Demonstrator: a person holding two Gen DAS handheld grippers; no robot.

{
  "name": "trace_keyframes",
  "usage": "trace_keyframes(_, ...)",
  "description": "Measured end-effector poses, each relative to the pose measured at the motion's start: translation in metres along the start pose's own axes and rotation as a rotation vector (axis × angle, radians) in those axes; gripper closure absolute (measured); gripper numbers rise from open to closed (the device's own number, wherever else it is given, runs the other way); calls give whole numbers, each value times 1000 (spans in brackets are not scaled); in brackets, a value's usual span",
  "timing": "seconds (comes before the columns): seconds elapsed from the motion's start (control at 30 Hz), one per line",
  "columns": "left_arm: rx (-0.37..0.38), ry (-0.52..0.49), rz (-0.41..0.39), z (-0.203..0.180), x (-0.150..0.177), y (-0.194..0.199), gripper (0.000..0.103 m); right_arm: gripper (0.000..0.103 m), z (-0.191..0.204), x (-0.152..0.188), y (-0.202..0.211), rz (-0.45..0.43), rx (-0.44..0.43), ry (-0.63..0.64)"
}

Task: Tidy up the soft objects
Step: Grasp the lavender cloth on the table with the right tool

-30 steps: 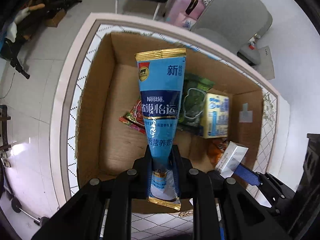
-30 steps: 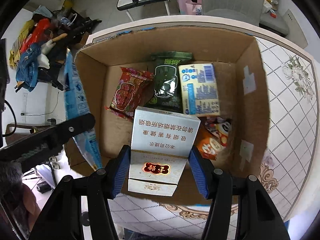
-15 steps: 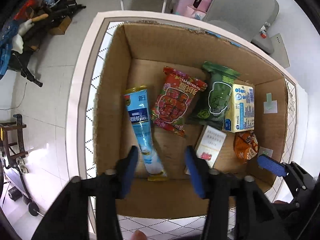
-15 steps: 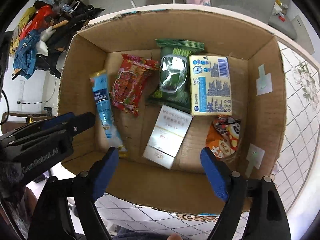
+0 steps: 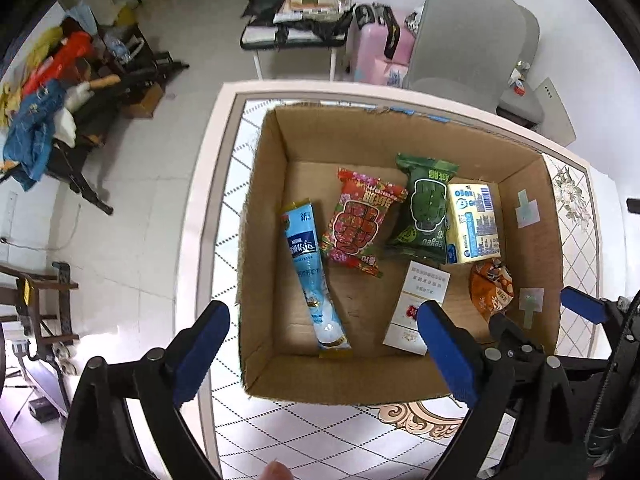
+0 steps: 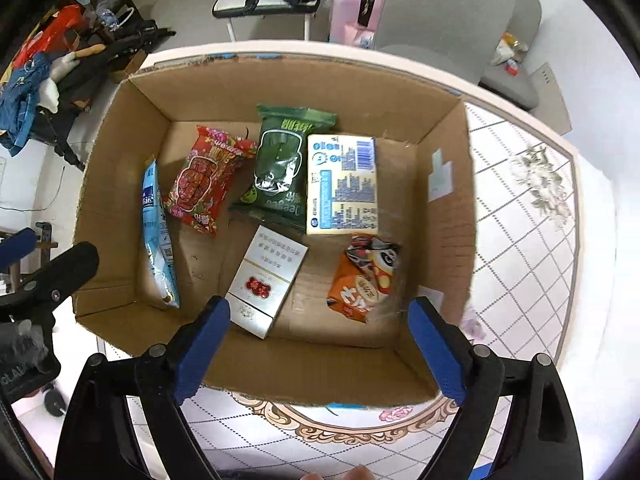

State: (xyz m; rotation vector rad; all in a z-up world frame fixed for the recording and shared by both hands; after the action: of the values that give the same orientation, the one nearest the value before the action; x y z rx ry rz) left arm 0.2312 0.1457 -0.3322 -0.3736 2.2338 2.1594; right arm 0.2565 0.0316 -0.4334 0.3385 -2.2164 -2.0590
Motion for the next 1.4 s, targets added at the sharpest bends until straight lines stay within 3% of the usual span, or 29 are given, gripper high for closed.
trace_keyframes(0.27, 22, -13, -65, -9, 13, 28, 6, 10, -4, 19, 33, -71, -59, -22)
trace_keyframes(0.37, 22, -27, -83, -17, 16, 36, 6, 10, -28, 31, 46, -102, -104, -78)
trace_keyframes(0.47, -6, -45, -105, -25, 18, 41, 6, 10, -70, 45, 54, -111, -96, -145)
trace_keyframes(0.6, -103, -75, -127, -39, 19, 27, 6, 10, -134, 63, 32, -29, -6, -192)
trace_keyframes(0.7, -136, -79, -96, -48, 22, 3, 6, 10, -165, 71, -3, 40, 3, -223)
trace_keyframes(0.97, -209, -112, -34, -71, 30, -45, 6, 11, -187, 69, -98, 160, -90, -275)
trace_keyframes(1.2, -220, -119, 8, -83, 35, -64, 6, 12, -194, 62, -128, 172, -315, -387)
trace_keyframes(1.33, -219, -124, 24, -88, 38, -69, 6, 24, -191, 63, -137, 191, -397, -378)
trace_keyframes(1.4, -221, -126, 31, -89, 40, -70, 6, 37, -188, 64, -141, 196, -465, -393)
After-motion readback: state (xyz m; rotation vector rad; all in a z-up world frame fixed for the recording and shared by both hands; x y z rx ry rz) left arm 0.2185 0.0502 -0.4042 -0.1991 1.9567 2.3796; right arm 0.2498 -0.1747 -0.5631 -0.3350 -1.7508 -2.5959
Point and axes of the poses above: each gripper's, at about its wrist camera, not at the fingertips, and y roughly against the way its jaws point, z to its left, x to its underside, the point moved 7 cm from there along -y, roughly the way its jaws point, and after that the axes turned 8 degrees about y, right-handed, at the moved point
